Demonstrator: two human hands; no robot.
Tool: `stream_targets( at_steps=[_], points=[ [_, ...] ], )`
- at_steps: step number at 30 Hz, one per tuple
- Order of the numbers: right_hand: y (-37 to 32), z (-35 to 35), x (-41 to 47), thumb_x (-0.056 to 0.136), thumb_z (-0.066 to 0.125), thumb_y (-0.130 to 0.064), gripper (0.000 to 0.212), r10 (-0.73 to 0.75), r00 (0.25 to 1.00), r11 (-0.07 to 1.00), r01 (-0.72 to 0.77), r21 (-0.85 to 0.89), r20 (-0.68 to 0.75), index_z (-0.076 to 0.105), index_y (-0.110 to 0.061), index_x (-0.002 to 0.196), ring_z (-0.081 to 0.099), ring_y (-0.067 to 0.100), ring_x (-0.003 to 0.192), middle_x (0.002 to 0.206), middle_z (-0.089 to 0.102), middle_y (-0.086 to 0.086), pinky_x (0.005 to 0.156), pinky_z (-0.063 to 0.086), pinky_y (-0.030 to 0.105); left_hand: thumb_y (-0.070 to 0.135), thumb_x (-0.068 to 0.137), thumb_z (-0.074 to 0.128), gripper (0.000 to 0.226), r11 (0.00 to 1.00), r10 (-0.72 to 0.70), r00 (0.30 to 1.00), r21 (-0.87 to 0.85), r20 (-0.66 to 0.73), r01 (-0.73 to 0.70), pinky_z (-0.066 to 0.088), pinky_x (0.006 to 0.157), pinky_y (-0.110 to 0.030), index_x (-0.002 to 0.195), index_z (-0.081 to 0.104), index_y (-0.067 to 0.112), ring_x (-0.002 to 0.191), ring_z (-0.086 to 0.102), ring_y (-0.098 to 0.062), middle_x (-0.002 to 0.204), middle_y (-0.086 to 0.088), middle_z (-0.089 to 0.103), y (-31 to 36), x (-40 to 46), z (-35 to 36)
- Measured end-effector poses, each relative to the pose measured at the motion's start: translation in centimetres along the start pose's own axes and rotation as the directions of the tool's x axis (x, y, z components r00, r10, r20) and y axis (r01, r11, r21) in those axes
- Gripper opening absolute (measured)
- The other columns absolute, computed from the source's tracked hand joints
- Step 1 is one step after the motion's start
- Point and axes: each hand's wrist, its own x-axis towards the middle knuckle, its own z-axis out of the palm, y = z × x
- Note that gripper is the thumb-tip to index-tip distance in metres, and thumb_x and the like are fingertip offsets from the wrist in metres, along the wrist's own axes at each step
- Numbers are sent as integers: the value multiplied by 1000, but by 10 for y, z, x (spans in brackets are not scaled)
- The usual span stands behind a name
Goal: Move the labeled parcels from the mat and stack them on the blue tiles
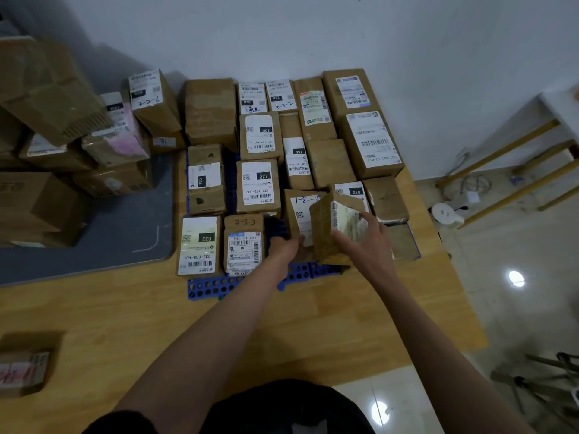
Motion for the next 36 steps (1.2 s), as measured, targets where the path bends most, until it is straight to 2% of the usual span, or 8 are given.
stream_targets(
  at_steps=[4, 7, 9, 16, 19, 24, 29, 36],
  points=[
    [-2, 0, 4, 71, 65, -68, 91, 15, 1000, 999, -16, 43, 13, 32, -27, 144, 45, 26, 125, 137, 40, 5, 97, 48, 53, 36, 89, 67, 59, 999, -3, 1000, -41, -7, 3, 52, 94, -42, 136, 47, 5, 113, 60, -30, 127, -14, 61, 0, 3, -2],
    [-2, -1, 5, 71, 68, -65, 90, 17, 1000, 994, -17, 112, 4, 35, -25, 144, 46, 24, 124, 135, 43, 5, 97, 49, 52, 36, 93, 62, 51, 999, 21, 1000, -25, 9, -20, 52, 67, -31, 133, 48, 8, 108, 61, -29, 125, -14, 62, -4, 2, -3],
    [-4, -3, 5, 70, 68, -64, 91, 15, 1000, 985, -16, 171, 9, 36, -23, 144, 48, 23, 124, 135, 44, 5, 96, 50, 51, 36, 97, 56, 43, 999, 40, 999, -24, 23, -39, 46, 60, -29, 132, 48, 12, 100, 62, -26, 120, -10, 63, -6, 0, -5],
    [-8, -12, 9, 71, 64, -67, 85, 60, 998, 928, -50, 369, -17, 40, -25, 142, 54, 25, 120, 132, 50, 7, 97, 51, 49, 35, 101, 47, 45, 997, 57, 996, -64, 70, -53, 52, 95, -46, 143, 36, 23, 104, 52, -19, 129, -1, 51, -12, 0, -14],
    [-9, -15, 10, 74, 63, -66, 78, 69, 997, 909, -55, 412, -18, 43, -26, 139, 58, 23, 115, 128, 55, 6, 93, 54, 48, 35, 103, 42, 41, 992, 61, 994, -118, 89, -51, 52, 94, -48, 142, 37, 26, 100, 53, -16, 124, 2, 49, -15, 0, -14],
    [-10, -15, 11, 83, 58, -62, 63, 131, 985, 813, -172, 556, 113, 47, -28, 135, 64, 18, 106, 121, 61, 1, 89, 56, 45, 35, 105, 33, 20, 984, 25, 994, -176, 102, -7, 56, 88, -44, 120, 45, 31, 105, 57, -19, 124, 0, 52, -15, -3, -12],
    [-20, -12, 14, 85, 56, -60, 34, 128, 955, 723, -273, 634, 266, 56, -40, 113, 63, 19, 106, 118, 63, -2, 79, 55, 37, 33, 105, 31, 36, 987, -11, 997, -158, 77, 23, 58, 83, -42, 141, 37, 27, 116, 53, -24, 130, -2, 47, -15, -5, -13],
    [-22, -7, 16, 84, 56, -58, 39, 159, 931, 618, -354, 702, 330, 59, -36, 116, 66, 24, 108, 117, 68, 2, 93, 54, 51, 23, 99, 48, 56, 973, 204, 979, 113, -21, -200, 43, 93, -32, 150, 25, 25, 123, 48, -26, 143, -9, 41, -8, -10, -2]
  ],
)
